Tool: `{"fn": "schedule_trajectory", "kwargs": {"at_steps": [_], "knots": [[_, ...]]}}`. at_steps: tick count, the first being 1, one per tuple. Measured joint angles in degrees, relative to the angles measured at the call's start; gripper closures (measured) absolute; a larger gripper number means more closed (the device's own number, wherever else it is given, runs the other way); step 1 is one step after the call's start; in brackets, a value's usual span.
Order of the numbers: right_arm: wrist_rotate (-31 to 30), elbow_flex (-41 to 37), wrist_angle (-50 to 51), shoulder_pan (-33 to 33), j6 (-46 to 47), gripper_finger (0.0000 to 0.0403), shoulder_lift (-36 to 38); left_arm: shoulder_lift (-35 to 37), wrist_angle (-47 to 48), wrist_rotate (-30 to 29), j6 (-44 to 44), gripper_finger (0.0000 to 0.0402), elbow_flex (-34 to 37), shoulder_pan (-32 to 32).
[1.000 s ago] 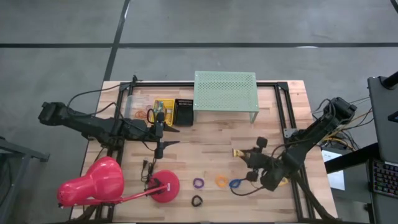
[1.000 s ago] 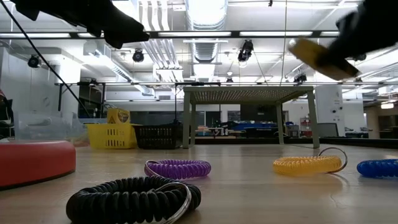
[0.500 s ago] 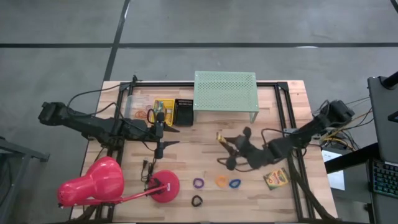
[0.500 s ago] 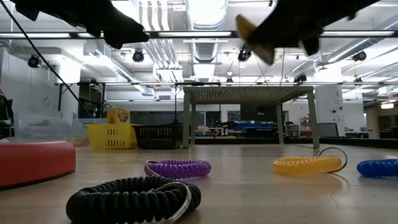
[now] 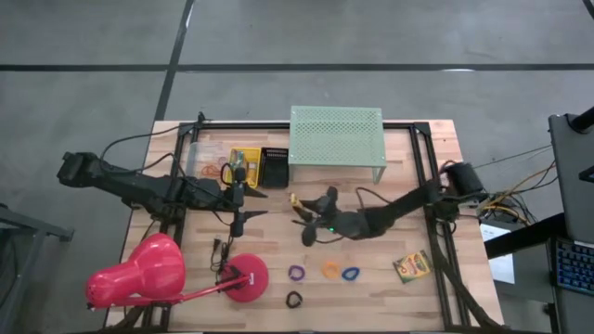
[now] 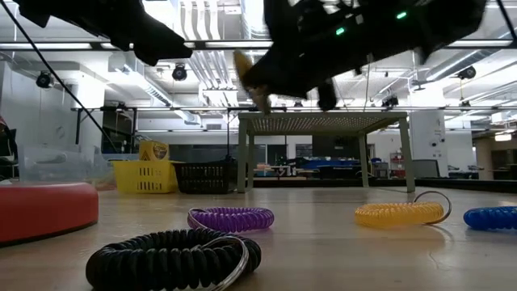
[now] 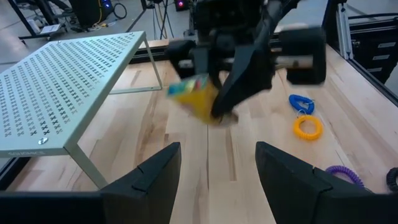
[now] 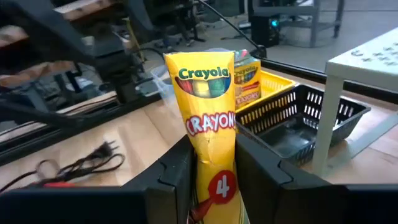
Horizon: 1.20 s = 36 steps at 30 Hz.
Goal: Pick & Place Office Desk Supplies
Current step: Put the crayon into the yellow bin
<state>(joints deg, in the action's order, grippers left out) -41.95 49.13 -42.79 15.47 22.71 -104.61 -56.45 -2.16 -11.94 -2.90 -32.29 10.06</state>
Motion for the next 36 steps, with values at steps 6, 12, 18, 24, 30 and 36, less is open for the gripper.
{"fn": "schedule_trajectory", "kwargs": {"at_steps": [6,12,18,24,30,36], "knots": [[0.0,10.76,0.04,-3.33,2.69,0.029,-10.48,0.0,0.77,-0.01,0.0,0.019,0.0,0.01],[-0.2,19.45,0.62,-4.99,-0.16,0.0279,-18.32,0.0,1.38,0.0,0.0,0.019,0.0,0.01],[-0.31,20.88,0.6,-4.96,-3.64,0.0273,-18.66,-0.02,2.56,-0.02,0.0,0.019,0.0,-0.01],[-0.02,17.38,5.69,-4.05,-7.3,0.0277,-15.17,-0.02,2.88,0.0,0.0,0.019,0.0,-0.01],[0.66,13.6,6.04,-2.02,-7.76,0.0289,-11.99,-0.01,3.66,0.0,0.0,0.019,0.0,0.0],[2.24,11.07,6.15,-0.81,-8.34,0.0303,-8.42,-0.02,4.47,0.0,0.0,0.019,0.0,0.0]]}}
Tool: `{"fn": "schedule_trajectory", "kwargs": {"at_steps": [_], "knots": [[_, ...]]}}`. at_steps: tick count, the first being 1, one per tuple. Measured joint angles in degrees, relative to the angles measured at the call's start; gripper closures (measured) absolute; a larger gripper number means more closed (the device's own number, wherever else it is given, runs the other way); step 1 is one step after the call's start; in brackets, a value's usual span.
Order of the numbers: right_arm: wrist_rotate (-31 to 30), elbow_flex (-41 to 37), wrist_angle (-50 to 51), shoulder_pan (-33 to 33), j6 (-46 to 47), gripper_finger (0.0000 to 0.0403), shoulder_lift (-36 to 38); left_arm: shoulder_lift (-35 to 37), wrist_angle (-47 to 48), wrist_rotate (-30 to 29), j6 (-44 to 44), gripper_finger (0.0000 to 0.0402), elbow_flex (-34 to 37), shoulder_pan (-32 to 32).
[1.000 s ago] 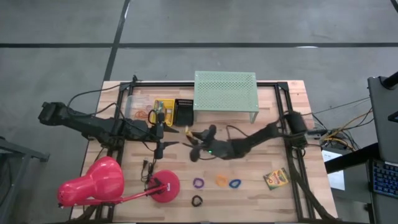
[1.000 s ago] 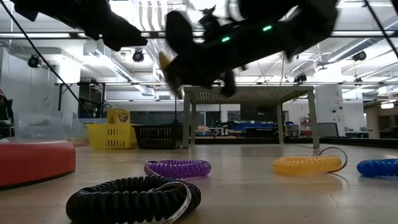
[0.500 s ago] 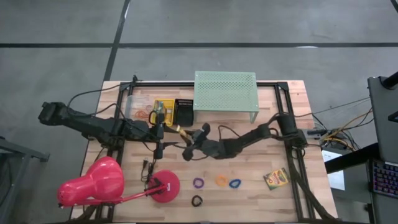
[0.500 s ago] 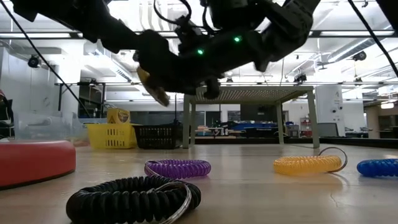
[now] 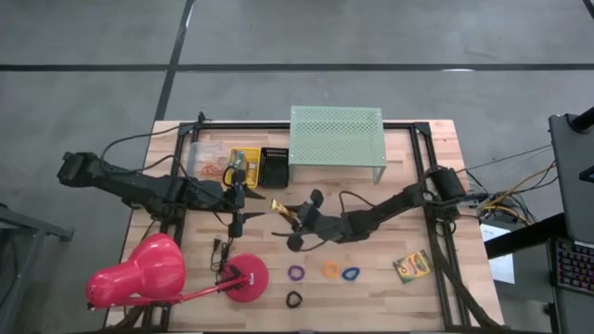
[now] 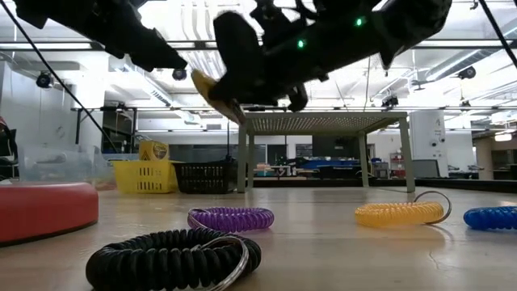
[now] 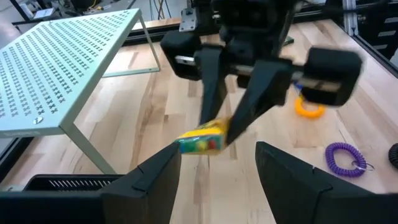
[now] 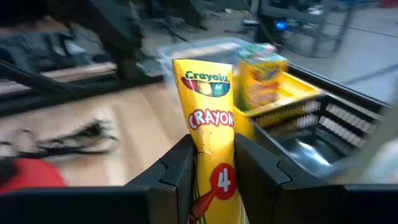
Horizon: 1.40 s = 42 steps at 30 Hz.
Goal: Pick & Place Office Desk Supplies
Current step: Put the crayon into the yellow bin
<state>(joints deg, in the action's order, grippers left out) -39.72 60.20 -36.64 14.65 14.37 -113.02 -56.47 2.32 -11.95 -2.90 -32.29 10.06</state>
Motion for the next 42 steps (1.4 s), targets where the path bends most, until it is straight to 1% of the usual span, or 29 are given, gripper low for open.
{"fn": "schedule_trajectory", "kwargs": {"at_steps": [1,9,16,25,34,42], "knots": [[0.92,-0.09,-0.35,0.02,-0.03,0.0306,0.28,0.0,0.35,-0.02,0.0,0.019,0.0,0.0],[1.68,-0.55,-0.77,0.13,-1.49,0.0316,1.3,0.01,0.97,-0.01,0.0,0.019,0.0,0.0],[11.18,0.73,-0.96,0.13,-5.01,0.031,1.32,0.0,1.13,0.04,0.0,0.019,0.0,-0.01],[11.09,1.54,-0.57,0.09,-7.07,0.0317,1.32,0.07,0.97,0.03,0.0,0.019,0.0,0.01],[11.07,1.6,-1.24,0.0,-8.57,0.0314,1.3,0.07,0.6,0.0,-0.02,0.019,-0.02,0.0],[11.31,1.62,3.21,0.09,-8.52,0.032,1.3,0.02,-0.05,-0.02,1.53,0.019,-0.02,-0.02]]}}
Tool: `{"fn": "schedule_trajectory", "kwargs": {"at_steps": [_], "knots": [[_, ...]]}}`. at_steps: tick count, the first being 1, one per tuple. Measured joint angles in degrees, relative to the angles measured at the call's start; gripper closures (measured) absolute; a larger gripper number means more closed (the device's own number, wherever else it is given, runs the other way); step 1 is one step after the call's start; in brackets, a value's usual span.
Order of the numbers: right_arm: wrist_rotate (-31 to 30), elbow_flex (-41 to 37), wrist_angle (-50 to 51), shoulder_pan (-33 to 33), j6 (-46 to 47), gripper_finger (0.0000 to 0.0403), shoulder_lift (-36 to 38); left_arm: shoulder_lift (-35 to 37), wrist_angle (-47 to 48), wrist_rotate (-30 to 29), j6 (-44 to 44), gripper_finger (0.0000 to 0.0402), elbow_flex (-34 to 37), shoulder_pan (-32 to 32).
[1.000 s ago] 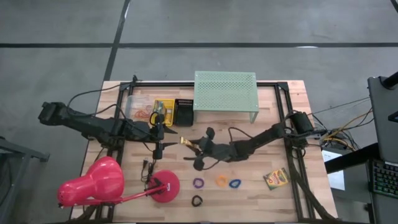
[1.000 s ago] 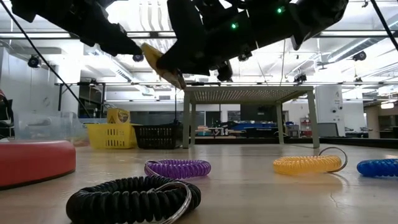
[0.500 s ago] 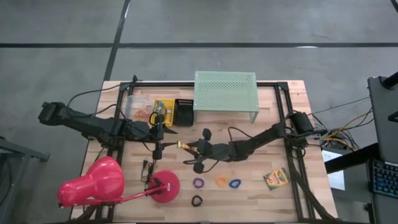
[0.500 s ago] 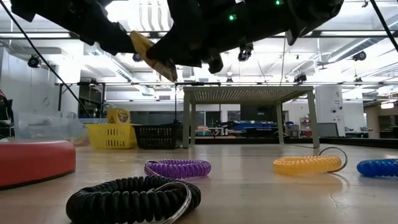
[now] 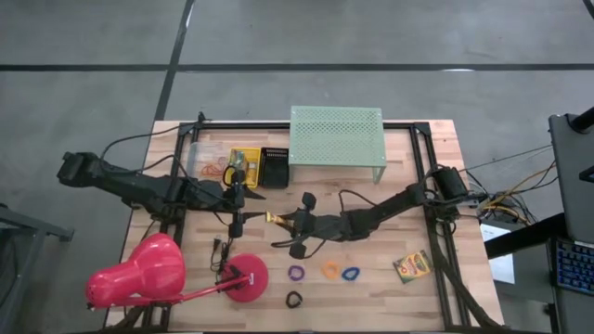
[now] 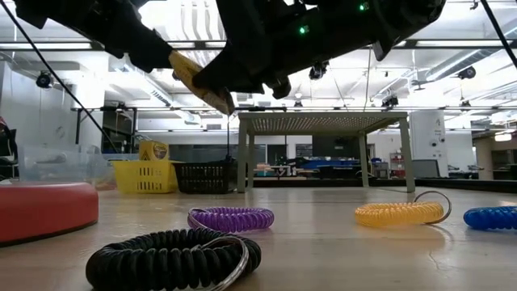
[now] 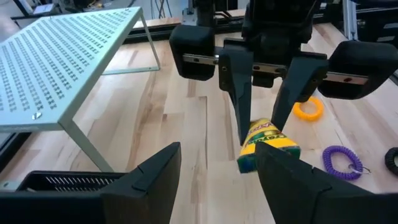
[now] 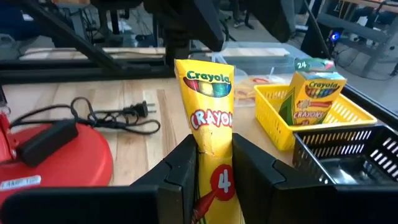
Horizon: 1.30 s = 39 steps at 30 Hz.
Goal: Pick & Place Office Desk Supplies
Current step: Put the crayon into the yellow bin
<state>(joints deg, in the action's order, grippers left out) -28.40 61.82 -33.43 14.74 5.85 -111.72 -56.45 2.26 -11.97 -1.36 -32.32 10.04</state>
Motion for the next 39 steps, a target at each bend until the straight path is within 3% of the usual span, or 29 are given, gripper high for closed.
{"fn": "schedule_trajectory", "kwargs": {"at_steps": [7,13,26,39], "knots": [[-0.02,0.0,0.13,-0.04,0.11,0.0312,0.02,0.04,-2.49,0.11,3.69,0.019,0.01,0.0],[-3.05,0.54,0.1,-0.14,-0.31,0.0322,0.02,0.04,-2.64,5.96,4.87,0.019,0.0,0.04],[-2.86,4.66,0.06,-0.15,-8.74,0.0316,0.0,-0.83,-2.16,6.08,4.33,0.019,0.09,0.0],[-2.8,4.61,0.09,-0.13,-8.42,0.0314,0.0,-0.81,-2.86,6.03,4.19,0.0194,0.11,0.0]]}}
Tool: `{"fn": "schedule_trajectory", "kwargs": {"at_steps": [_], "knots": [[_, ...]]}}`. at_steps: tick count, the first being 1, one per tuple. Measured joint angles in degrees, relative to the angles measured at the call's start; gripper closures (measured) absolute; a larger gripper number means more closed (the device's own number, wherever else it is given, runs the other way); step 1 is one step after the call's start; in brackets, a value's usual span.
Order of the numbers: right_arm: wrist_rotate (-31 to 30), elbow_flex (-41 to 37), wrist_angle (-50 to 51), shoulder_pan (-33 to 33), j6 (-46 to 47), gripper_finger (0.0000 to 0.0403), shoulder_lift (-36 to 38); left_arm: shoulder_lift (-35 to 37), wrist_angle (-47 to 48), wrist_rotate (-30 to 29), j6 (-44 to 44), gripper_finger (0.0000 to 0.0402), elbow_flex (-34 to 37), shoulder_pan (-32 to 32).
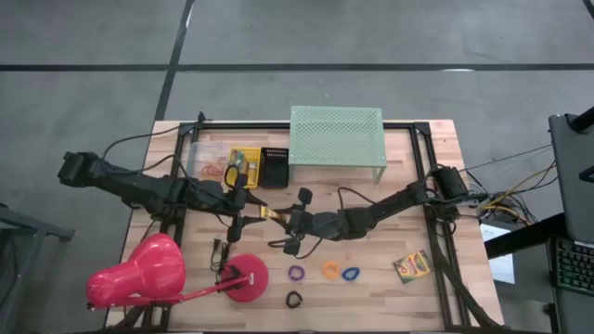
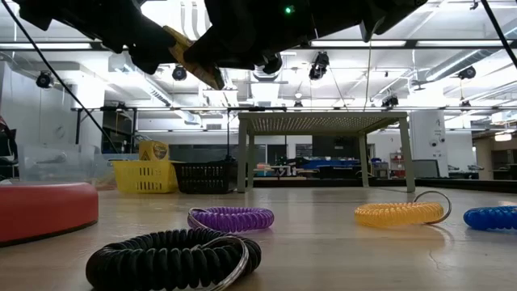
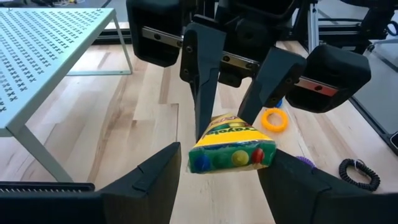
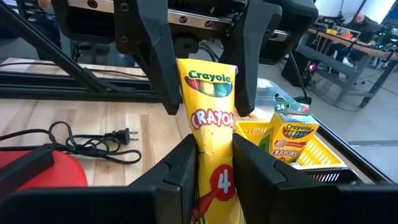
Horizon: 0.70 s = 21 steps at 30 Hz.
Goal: Pick & Place Office Desk Supplies
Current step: Put the crayon into the yellow bin
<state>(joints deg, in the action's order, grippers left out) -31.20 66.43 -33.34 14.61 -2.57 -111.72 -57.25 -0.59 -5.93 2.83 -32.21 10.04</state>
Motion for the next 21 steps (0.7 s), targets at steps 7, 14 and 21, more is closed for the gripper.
{"fn": "schedule_trajectory", "kwargs": {"at_steps": [7,14,21], "knots": [[0.0,-0.03,0.06,-0.04,0.05,0.0321,0.0,0.0,0.05,0.02,0.0,0.025,0.0,0.04],[0.18,-0.07,0.13,-0.04,-0.02,0.032,0.0,0.0,0.17,0.0,0.02,0.032,0.0,0.04],[0.33,-0.07,1.27,0.09,-1.33,0.0291,0.0,0.0,0.49,-0.02,0.02,0.0326,0.0,0.02]]}}
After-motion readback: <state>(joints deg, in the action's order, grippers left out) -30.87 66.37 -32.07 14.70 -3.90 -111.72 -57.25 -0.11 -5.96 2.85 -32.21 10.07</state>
